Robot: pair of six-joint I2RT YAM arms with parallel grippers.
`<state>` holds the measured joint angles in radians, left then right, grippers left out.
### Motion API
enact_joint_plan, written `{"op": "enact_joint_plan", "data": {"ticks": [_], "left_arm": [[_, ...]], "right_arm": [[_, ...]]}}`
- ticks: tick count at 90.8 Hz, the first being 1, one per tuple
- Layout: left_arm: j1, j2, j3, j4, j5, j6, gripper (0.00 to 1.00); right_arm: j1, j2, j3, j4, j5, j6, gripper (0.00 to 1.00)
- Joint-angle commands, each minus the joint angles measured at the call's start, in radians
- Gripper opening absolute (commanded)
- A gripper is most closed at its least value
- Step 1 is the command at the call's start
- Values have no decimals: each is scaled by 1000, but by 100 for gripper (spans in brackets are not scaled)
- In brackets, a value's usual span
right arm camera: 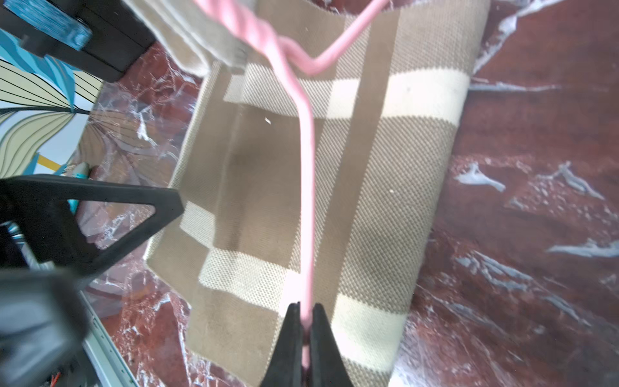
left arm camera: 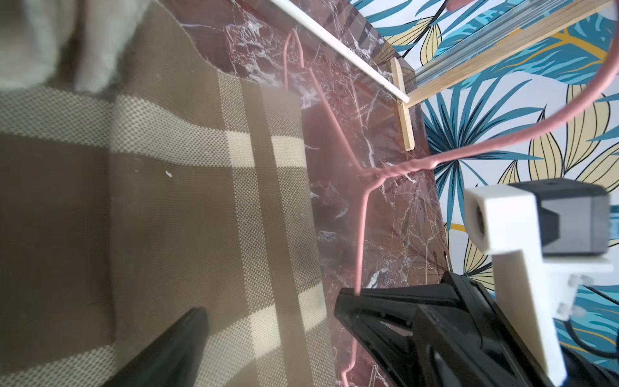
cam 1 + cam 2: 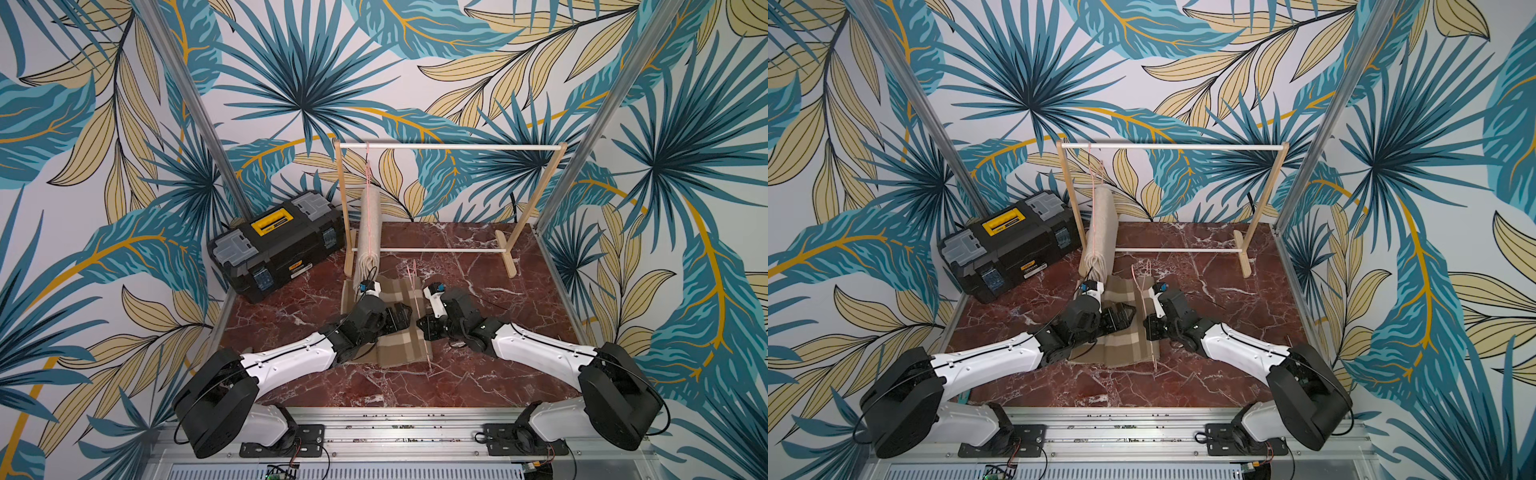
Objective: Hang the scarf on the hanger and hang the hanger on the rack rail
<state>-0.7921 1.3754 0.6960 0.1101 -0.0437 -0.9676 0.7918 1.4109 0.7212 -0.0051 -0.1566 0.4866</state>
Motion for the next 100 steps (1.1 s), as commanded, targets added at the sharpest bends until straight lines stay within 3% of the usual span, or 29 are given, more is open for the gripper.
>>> {"op": "enact_joint_plan", "data": {"ticks": [1, 24, 41, 51, 58, 73, 100], "left_arm": [[5, -42, -24, 19, -3, 35, 100], [102, -50, 12, -251, -4, 41, 100], [172, 1, 26, -227, 22, 154, 99], [201, 115, 108, -207, 135, 247, 90], [201, 184, 145, -160, 194, 256, 78], [197, 236, 141, -152, 210, 238, 60], [195, 202, 86, -250, 185, 222, 63]], "right_arm": [[6, 0, -25, 8, -30, 27, 0], [-57, -39, -52, 5, -23, 40, 0], [-88, -59, -72, 13, -40, 46, 0], [-99, -60, -72, 16, -51, 46, 0], [-105, -58, -71, 16, -59, 46, 0], [-113, -64, -71, 14, -59, 49, 0], [-123, -48, -63, 18, -79, 49, 0]]}}
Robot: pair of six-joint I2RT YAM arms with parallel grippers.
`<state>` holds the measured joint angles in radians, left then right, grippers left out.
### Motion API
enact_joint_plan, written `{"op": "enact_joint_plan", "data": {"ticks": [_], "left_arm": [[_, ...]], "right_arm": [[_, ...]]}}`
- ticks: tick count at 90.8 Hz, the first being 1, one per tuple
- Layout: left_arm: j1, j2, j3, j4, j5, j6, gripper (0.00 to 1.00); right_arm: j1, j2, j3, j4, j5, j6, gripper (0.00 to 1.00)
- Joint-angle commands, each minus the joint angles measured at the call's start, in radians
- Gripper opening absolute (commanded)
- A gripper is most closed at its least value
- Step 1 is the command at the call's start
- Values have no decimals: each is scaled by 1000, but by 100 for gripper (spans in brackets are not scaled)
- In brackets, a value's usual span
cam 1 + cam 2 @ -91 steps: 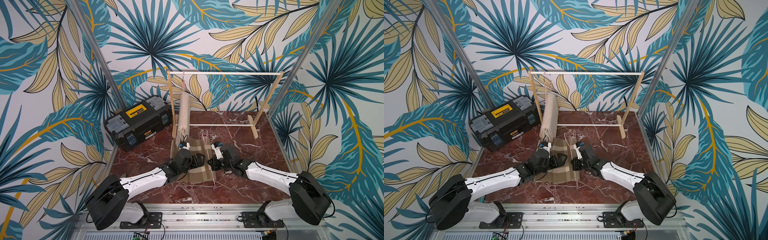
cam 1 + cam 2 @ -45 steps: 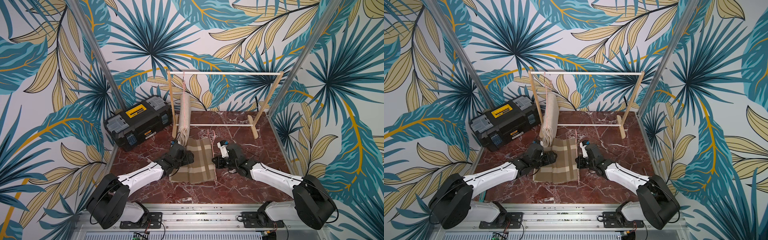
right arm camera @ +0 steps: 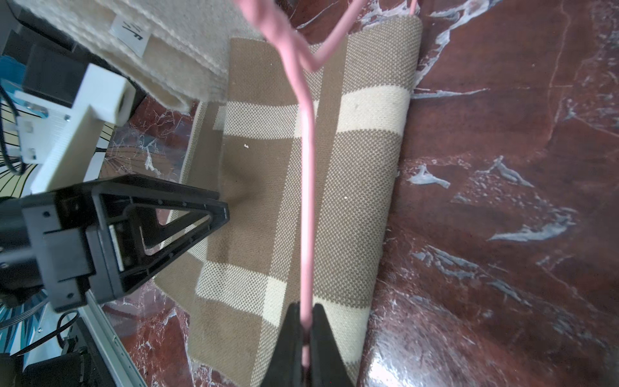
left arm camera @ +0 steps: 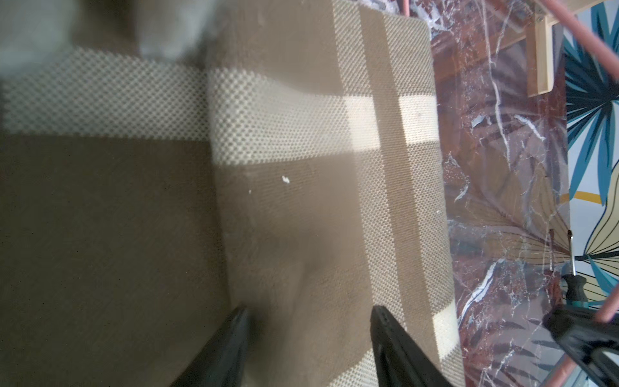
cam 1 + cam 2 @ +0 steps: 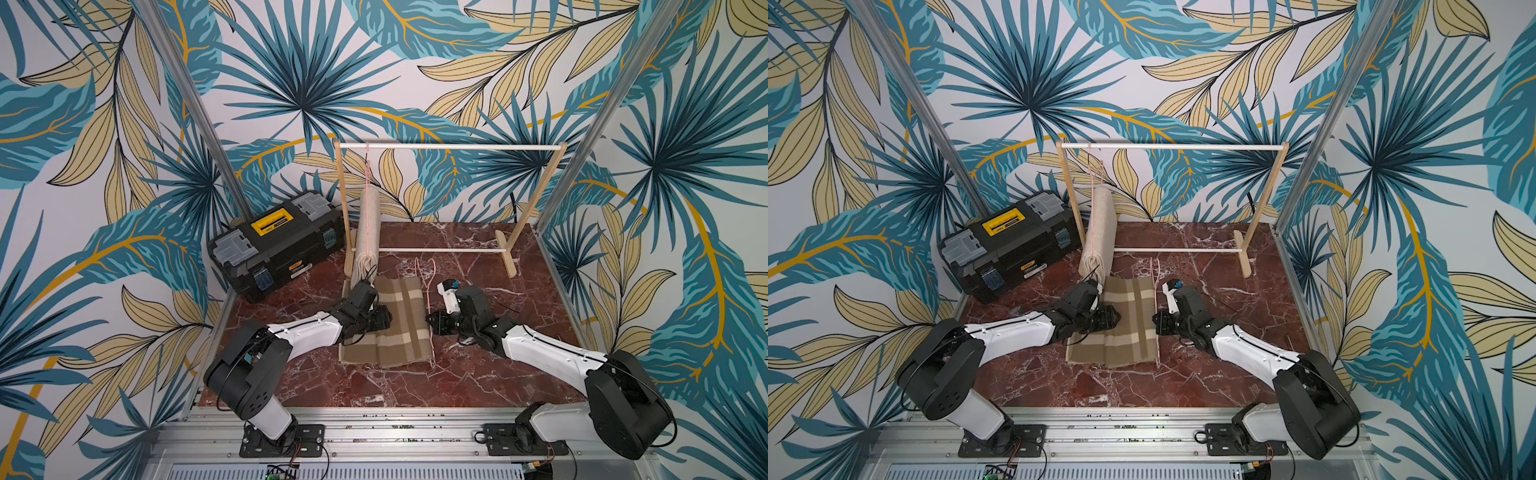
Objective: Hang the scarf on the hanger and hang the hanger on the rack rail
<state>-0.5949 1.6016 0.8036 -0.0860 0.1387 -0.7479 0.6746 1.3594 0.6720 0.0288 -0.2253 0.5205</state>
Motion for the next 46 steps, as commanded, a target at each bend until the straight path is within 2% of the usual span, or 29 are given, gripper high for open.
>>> {"op": "enact_joint_plan", "data": {"ticks": [1, 30, 38, 46], "left_arm": [[-2, -26, -22, -58, 0, 1, 63], [-5, -31, -41, -34, -10, -16, 65], [-6, -8, -35, 9, 3, -18, 57], [-12, 21, -18, 45, 19, -23, 38]], "right_arm": [[-6, 5, -14, -16, -11, 15, 0], [-7, 9, -10, -19, -19, 21, 0], [-7, 14, -11, -15, -23, 23, 0], [-6, 17, -9, -16, -23, 25, 0]]}}
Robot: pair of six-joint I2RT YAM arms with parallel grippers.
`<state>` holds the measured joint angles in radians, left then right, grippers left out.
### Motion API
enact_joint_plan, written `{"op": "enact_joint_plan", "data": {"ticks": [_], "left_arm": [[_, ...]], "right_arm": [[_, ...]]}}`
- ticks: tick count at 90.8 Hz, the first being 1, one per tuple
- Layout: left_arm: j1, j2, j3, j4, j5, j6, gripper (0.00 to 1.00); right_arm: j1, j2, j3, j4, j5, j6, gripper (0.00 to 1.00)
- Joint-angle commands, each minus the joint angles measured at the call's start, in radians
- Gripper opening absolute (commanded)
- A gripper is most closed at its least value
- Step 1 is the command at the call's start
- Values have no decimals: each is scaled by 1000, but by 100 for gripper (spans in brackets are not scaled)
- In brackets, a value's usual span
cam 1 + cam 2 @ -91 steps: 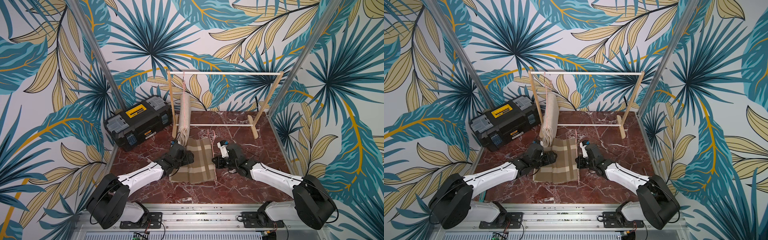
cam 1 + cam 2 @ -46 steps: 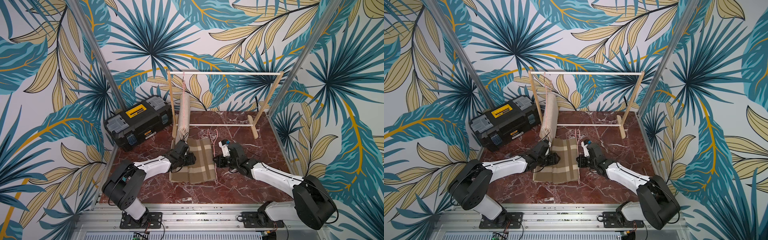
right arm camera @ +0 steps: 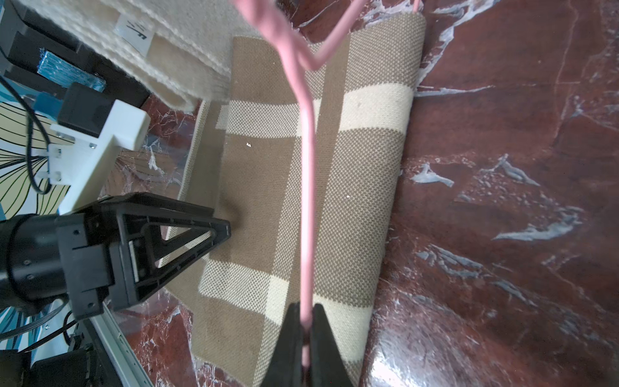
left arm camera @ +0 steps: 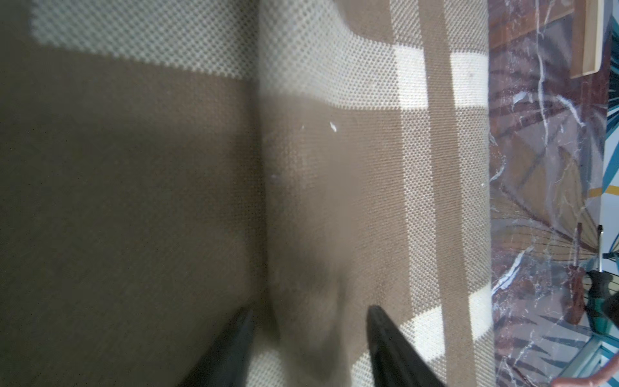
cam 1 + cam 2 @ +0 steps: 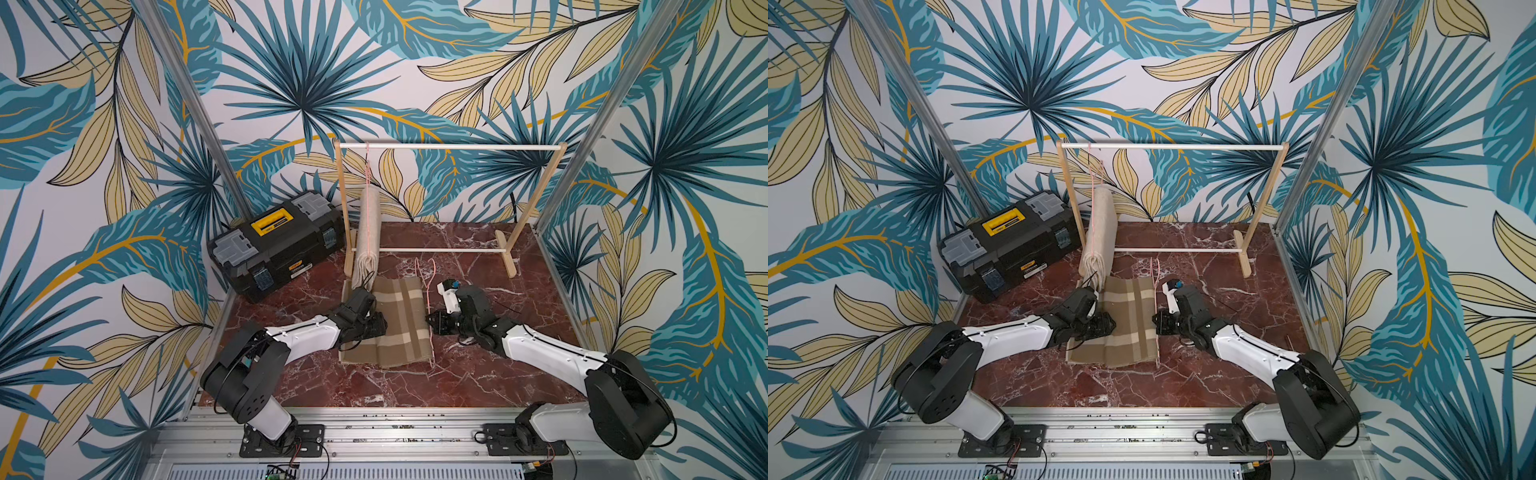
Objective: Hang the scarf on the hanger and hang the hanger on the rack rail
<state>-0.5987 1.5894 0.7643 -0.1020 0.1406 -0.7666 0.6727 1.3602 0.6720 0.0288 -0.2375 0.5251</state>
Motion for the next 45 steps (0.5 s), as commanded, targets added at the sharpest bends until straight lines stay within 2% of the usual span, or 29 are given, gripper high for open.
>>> {"op": "enact_joint_plan", "data": {"ticks": [1, 10, 17, 27, 45], "left_arm": [[-9, 37, 24, 64, 20, -5, 36], [-16, 55, 42, 72, 30, -7, 21], [-16, 53, 41, 67, 30, -6, 19], [-10, 23, 44, 17, 23, 12, 8], [46, -48, 111, -214, 49, 151, 2]], "right_arm": [[-5, 16, -9, -16, -11, 21, 0], [-5, 17, -6, -19, -10, 21, 0], [-5, 15, -6, -20, -10, 21, 0], [-5, 15, -6, -20, -5, 23, 0], [-9, -30, -16, -45, 47, 28, 0]]}}
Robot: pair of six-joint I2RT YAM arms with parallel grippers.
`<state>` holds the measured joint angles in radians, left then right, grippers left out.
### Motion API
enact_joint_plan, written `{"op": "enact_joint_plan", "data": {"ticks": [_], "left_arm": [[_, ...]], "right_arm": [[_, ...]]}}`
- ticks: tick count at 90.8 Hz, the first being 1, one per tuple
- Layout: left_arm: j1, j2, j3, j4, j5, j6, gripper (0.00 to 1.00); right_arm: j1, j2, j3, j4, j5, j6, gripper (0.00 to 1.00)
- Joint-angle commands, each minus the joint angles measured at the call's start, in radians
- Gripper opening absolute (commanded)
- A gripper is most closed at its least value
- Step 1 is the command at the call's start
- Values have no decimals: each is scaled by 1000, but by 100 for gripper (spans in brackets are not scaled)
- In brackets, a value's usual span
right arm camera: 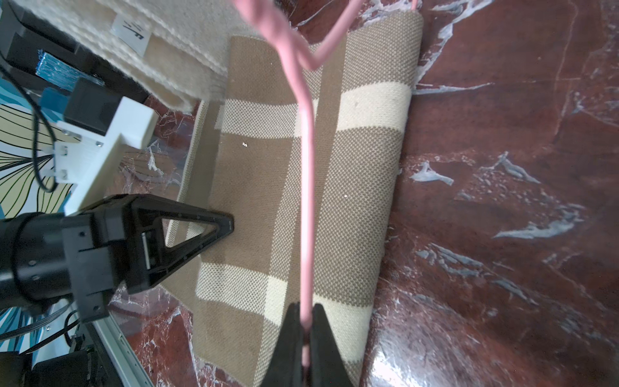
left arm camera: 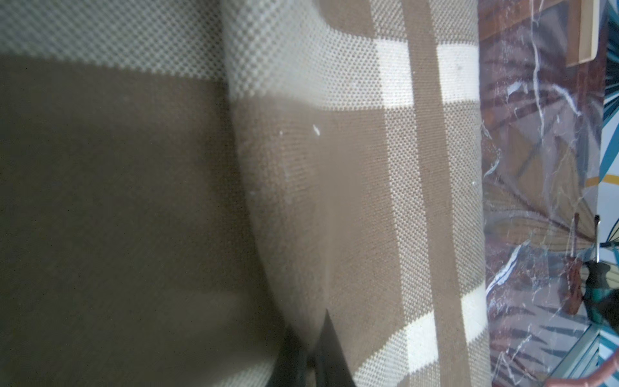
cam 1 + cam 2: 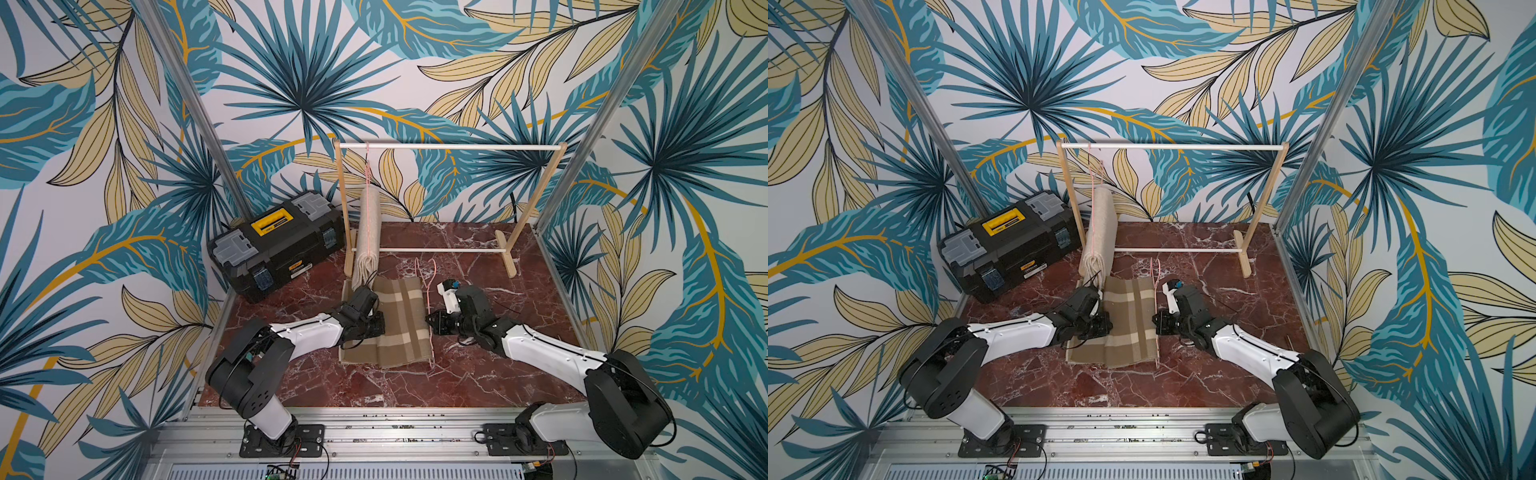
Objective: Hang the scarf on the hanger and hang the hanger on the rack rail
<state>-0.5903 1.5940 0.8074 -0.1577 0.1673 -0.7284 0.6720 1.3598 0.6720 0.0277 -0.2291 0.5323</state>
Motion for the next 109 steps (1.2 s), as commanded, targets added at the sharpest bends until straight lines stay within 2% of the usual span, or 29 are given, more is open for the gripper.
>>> {"op": "enact_joint_plan", "data": {"ticks": [1, 19, 27, 35, 52, 67, 83, 95, 109], "left_arm": [[42, -52, 75, -173, 25, 124, 2], [162, -27, 155, -359, 138, 300, 1], [185, 29, 169, -357, 162, 340, 1], [185, 64, 169, -325, 183, 331, 1], [117, 57, 158, -234, 171, 251, 1], [0, 77, 208, -166, 136, 157, 0], [-76, 53, 254, -140, 123, 100, 0], [-79, 32, 256, -133, 104, 87, 0], [-29, 64, 219, -130, 137, 103, 0]], "right_arm": [[-9, -32, -16, -48, 40, 21, 0], [-31, -137, -62, -108, 97, 43, 0], [-41, -151, -87, -144, 109, 45, 0], [-51, -187, -126, -163, 149, 54, 0], [-89, -260, -191, -178, 188, 86, 0], [-96, -285, -179, -195, 255, 106, 0], [-110, -357, -154, -260, 328, 115, 0], [-121, -375, -136, -309, 315, 91, 0], [-124, -319, -145, -295, 264, 84, 0]]}}
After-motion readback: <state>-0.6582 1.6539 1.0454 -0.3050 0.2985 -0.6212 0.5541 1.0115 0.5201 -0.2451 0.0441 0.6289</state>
